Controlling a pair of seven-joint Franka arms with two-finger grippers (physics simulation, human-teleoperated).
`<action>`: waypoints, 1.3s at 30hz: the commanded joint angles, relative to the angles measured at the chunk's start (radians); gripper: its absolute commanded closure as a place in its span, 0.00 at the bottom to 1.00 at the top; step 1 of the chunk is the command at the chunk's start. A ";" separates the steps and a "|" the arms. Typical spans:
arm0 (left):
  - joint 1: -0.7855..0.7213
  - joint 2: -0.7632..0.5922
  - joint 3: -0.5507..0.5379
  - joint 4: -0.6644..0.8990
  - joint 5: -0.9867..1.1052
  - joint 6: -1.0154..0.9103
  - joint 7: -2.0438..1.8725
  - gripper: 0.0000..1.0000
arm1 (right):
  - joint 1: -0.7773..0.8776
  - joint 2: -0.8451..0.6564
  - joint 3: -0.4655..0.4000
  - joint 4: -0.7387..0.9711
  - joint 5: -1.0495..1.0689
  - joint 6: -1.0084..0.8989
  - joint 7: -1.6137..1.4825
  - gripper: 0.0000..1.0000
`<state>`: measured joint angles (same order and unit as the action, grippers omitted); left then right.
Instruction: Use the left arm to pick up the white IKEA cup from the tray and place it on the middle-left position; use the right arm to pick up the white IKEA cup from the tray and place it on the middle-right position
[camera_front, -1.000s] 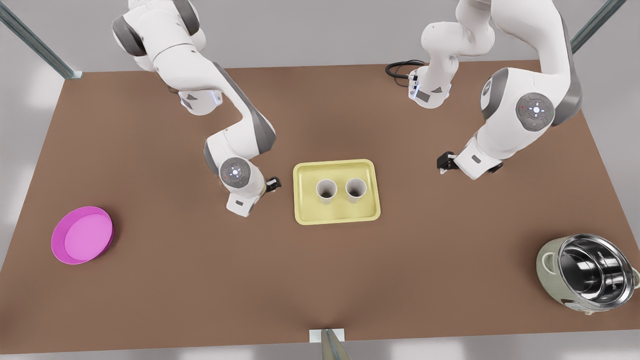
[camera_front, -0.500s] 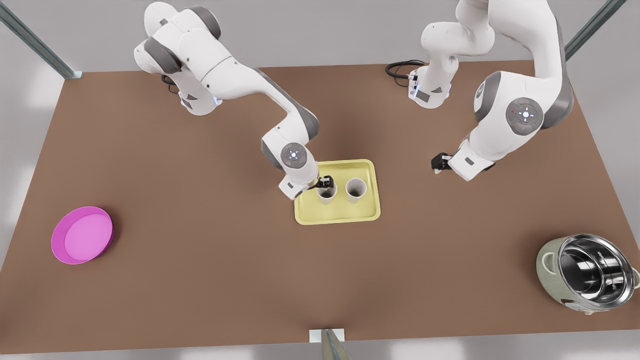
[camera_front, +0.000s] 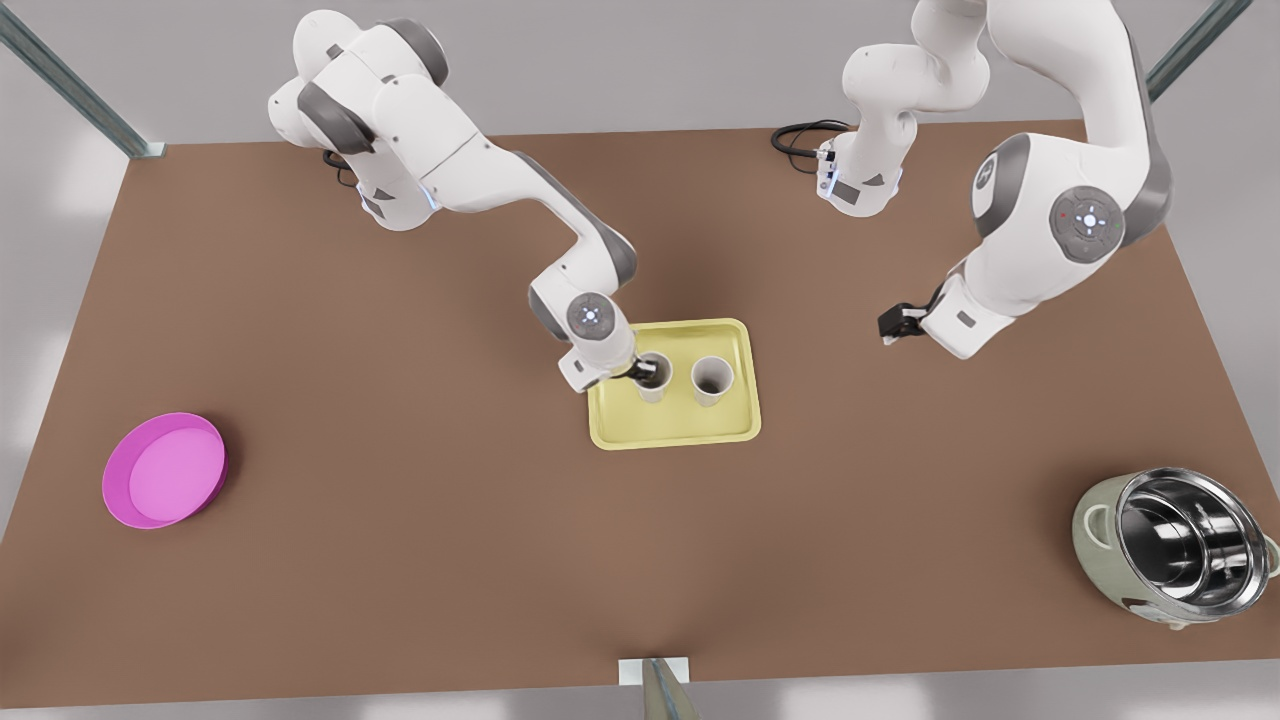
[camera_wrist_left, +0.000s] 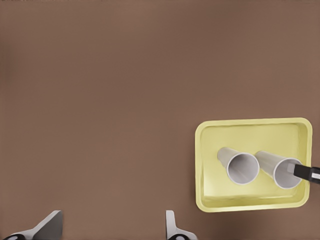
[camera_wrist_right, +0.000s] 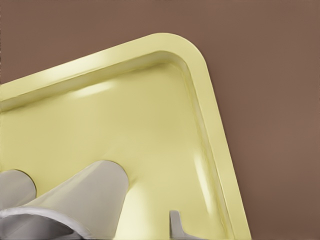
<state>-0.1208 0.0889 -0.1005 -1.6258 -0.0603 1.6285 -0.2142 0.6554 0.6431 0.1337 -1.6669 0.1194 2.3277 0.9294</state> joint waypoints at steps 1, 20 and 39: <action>-0.002 -0.001 -0.001 0.001 0.008 0.014 -0.024 0.00 | 0.000 -0.002 -0.002 0.001 -0.001 0.013 0.138 0.56; -0.066 -0.017 -0.019 0.000 0.040 -0.007 -0.082 0.00 | -0.773 -0.137 -0.022 0.029 -0.175 -0.304 -1.169 0.97; -0.327 0.377 -0.005 0.150 0.068 0.333 -0.418 0.00 | -0.818 0.006 -0.026 0.062 -0.170 -0.249 -1.282 0.00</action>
<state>-0.4678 0.4609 -0.1070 -1.4720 -0.0038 1.8717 -0.4775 -0.1628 0.6491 0.1083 -1.6099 -0.0976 2.0840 0.0077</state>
